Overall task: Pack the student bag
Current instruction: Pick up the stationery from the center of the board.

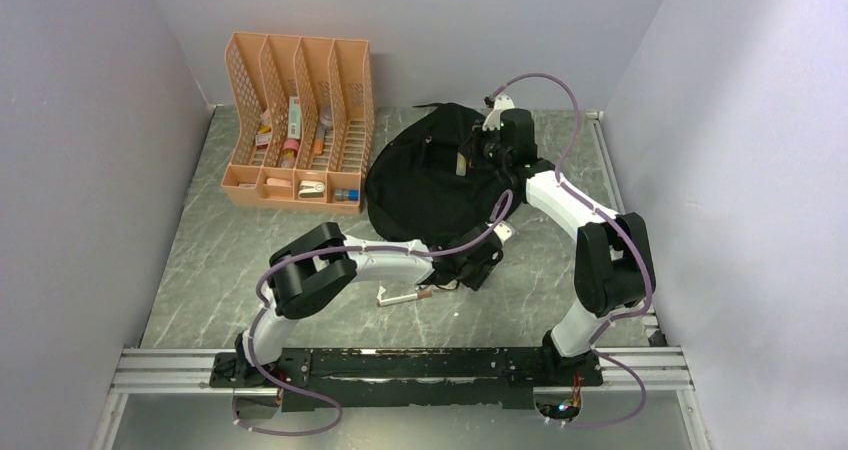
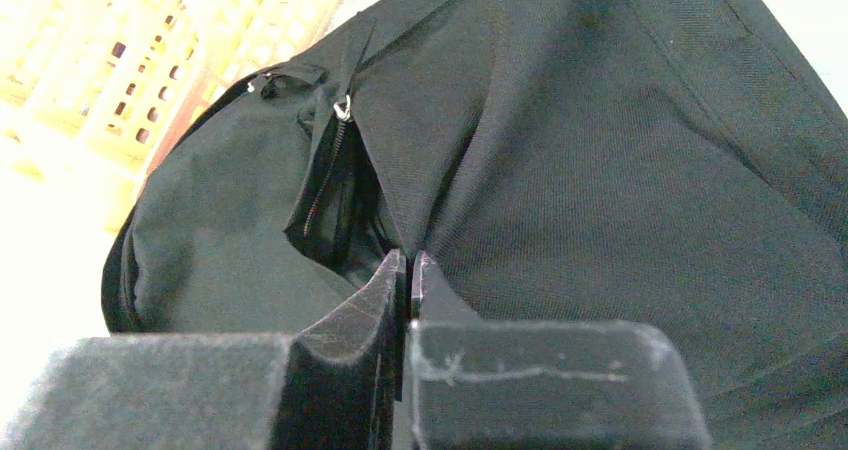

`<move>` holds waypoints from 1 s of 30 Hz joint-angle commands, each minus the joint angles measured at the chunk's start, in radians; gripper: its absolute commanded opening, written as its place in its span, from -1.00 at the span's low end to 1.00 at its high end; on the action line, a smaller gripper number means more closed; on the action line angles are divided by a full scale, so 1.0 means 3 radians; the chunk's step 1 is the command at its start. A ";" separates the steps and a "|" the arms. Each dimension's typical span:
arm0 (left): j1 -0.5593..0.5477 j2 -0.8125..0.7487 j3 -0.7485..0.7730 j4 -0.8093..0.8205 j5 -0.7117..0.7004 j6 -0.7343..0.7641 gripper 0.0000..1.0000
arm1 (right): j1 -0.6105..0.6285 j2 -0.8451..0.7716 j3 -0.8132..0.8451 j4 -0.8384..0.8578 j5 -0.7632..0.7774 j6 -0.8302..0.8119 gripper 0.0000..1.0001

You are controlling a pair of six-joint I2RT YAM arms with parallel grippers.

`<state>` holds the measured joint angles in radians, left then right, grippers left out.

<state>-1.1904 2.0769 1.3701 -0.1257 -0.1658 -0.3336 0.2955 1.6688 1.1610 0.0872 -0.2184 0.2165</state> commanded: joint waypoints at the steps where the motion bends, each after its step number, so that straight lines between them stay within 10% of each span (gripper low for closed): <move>1: -0.0026 0.0230 0.0182 -0.0204 -0.0152 -0.0037 -0.23 | -0.0023 -0.0057 0.0047 -0.0027 -0.0040 -0.0037 -1.00; 14: -0.0043 0.0210 0.0184 -0.0529 -0.0377 -0.0043 -0.89 | -0.0061 -0.0096 -0.0061 0.0075 -0.0088 0.0012 -1.00; 30: 0.0411 -0.1305 -0.0471 0.0142 0.0078 0.0018 -0.90 | -0.0077 -0.0209 -0.0122 0.0159 -0.0073 0.0074 -1.00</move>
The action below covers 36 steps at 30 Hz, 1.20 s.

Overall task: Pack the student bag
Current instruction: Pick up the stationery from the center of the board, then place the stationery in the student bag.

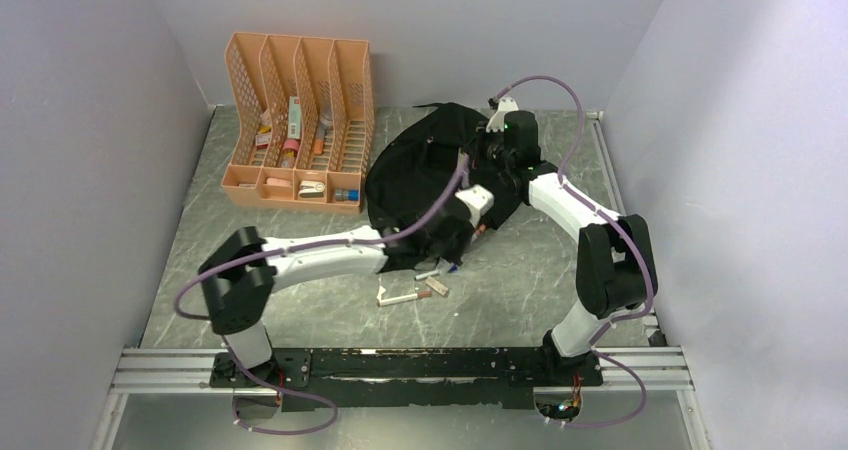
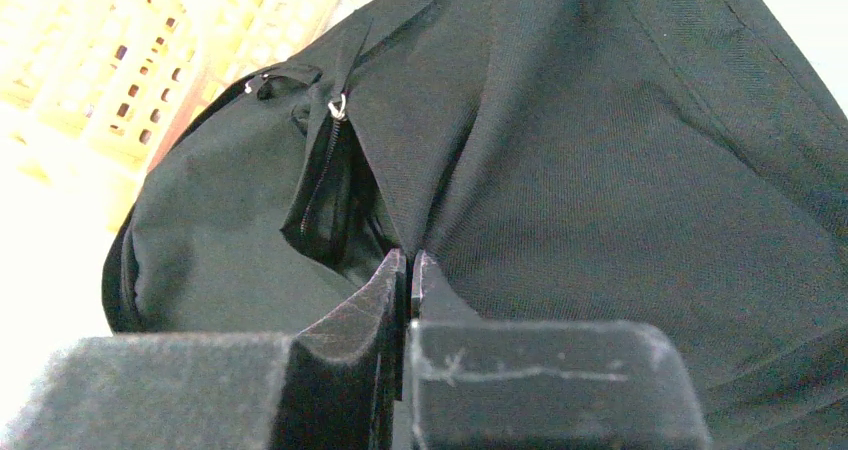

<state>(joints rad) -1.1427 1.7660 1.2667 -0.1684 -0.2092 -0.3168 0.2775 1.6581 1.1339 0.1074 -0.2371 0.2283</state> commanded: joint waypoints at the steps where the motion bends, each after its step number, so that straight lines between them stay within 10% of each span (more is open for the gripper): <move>1: 0.0342 -0.0306 -0.0142 0.0281 0.0254 -0.0103 -0.90 | -0.0020 -0.0182 -0.0040 0.0095 -0.0008 0.0027 -1.00; 13: 0.1381 -0.0253 0.0159 0.0234 0.0816 -0.0697 -0.90 | -0.0017 -0.0304 -0.0135 0.0150 -0.0079 0.0124 -1.00; 36: 0.1600 0.0804 0.1216 0.0092 0.1292 -0.1523 -0.90 | 0.0019 -0.0343 -0.0243 0.0346 -0.0201 0.0328 -1.00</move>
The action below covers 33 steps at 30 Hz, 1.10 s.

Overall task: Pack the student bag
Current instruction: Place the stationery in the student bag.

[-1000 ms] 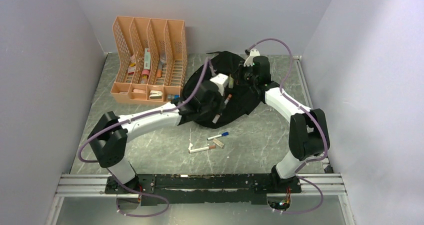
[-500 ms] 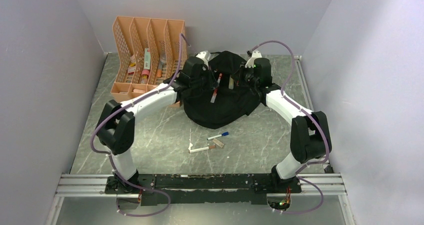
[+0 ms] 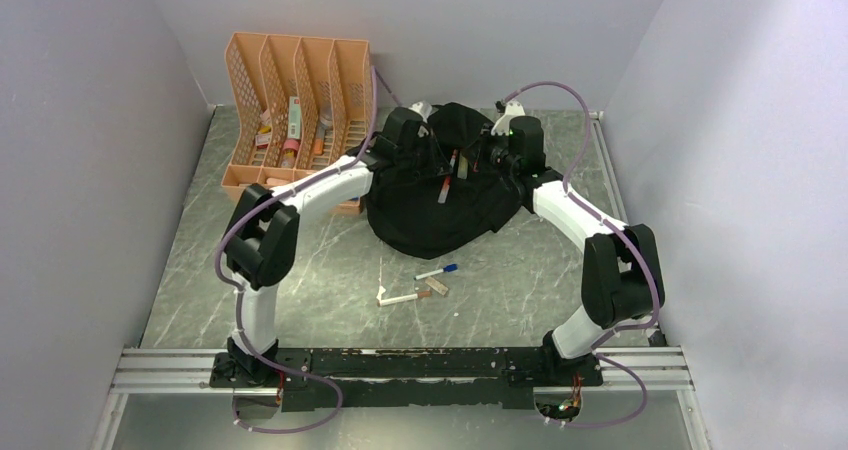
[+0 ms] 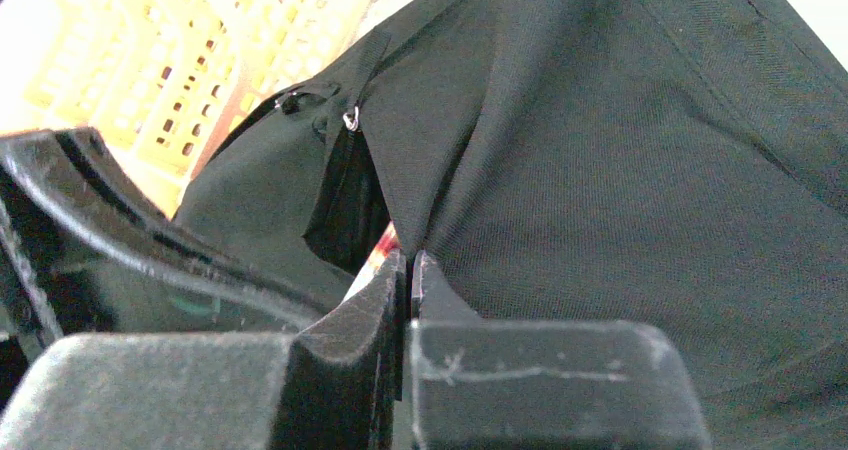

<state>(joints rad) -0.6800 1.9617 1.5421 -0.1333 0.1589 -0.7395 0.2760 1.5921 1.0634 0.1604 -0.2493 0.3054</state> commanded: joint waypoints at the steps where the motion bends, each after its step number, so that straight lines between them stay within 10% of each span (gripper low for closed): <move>1: 0.0064 0.0199 0.0347 -0.0032 0.0057 -0.0125 -0.90 | 0.0033 -0.0132 -0.0011 0.0169 -0.0161 0.0071 -1.00; 29: 0.0308 0.1166 0.1075 0.1023 0.0341 -0.0918 -0.90 | 0.0358 -0.0337 -0.0154 0.0102 -0.0142 0.0187 -1.00; 33: 0.0308 0.1300 0.1234 0.0988 0.0362 -0.0879 -0.54 | 0.0360 -0.0317 -0.0167 0.0109 -0.0147 0.0184 -1.00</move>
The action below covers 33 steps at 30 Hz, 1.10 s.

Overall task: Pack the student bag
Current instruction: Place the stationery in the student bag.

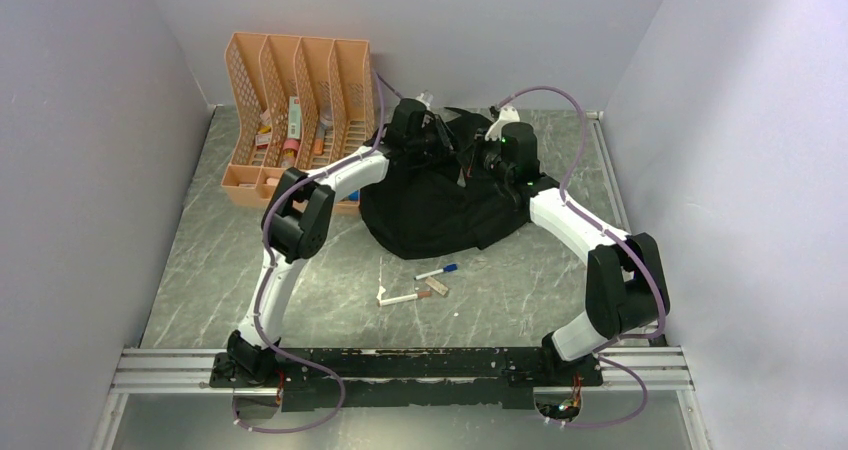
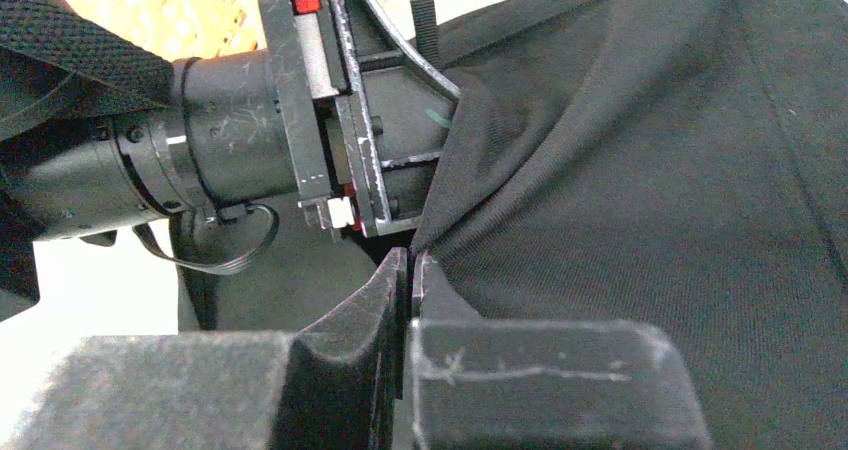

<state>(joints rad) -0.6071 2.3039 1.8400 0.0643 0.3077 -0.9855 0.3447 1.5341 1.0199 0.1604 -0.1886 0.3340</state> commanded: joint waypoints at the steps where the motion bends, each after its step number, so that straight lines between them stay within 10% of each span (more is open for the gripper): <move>1: 0.0068 0.0167 0.0254 0.0322 -0.0123 -0.0044 -0.41 | 0.0132 -0.0116 -0.0024 0.0110 -0.0348 0.0088 -1.00; 6: 0.0065 0.0106 0.0225 0.0275 -0.0135 0.0104 0.13 | 0.0130 -0.0045 0.0015 0.0110 -0.0353 0.0068 -1.00; 18: 0.0071 -0.0372 -0.0161 0.0025 -0.0030 0.0646 -0.39 | 0.0125 -0.0011 0.0074 0.0040 -0.0120 -0.0084 -1.00; 33: 0.0132 -0.1370 -0.1200 -0.0251 0.0000 0.1343 -0.22 | -0.0004 -0.0080 0.0178 -0.0118 0.0204 -0.0295 -1.00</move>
<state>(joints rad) -0.5846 2.0064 1.5871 -0.0067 0.3176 -0.6659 0.3485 1.5368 1.0306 0.1284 -0.1459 0.2768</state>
